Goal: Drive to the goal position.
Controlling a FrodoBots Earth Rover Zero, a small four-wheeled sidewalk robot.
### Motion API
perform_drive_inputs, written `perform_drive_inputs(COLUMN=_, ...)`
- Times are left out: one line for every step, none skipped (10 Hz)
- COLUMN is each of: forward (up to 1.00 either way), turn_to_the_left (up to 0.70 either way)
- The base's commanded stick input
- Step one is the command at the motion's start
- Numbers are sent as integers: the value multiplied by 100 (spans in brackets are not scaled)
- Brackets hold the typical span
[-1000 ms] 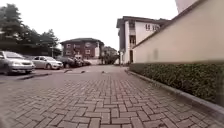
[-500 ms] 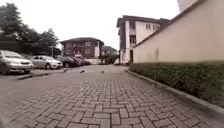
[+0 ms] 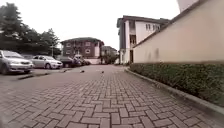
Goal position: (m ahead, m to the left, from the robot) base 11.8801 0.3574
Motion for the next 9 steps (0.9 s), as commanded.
perform_drive_inputs(forward=70, turn_to_the_left=0)
perform_drive_inputs(forward=70, turn_to_the_left=0)
perform_drive_inputs(forward=70, turn_to_the_left=0)
perform_drive_inputs(forward=70, turn_to_the_left=0)
perform_drive_inputs(forward=70, turn_to_the_left=0)
perform_drive_inputs(forward=70, turn_to_the_left=0)
perform_drive_inputs(forward=70, turn_to_the_left=0)
perform_drive_inputs(forward=70, turn_to_the_left=0)
perform_drive_inputs(forward=70, turn_to_the_left=0)
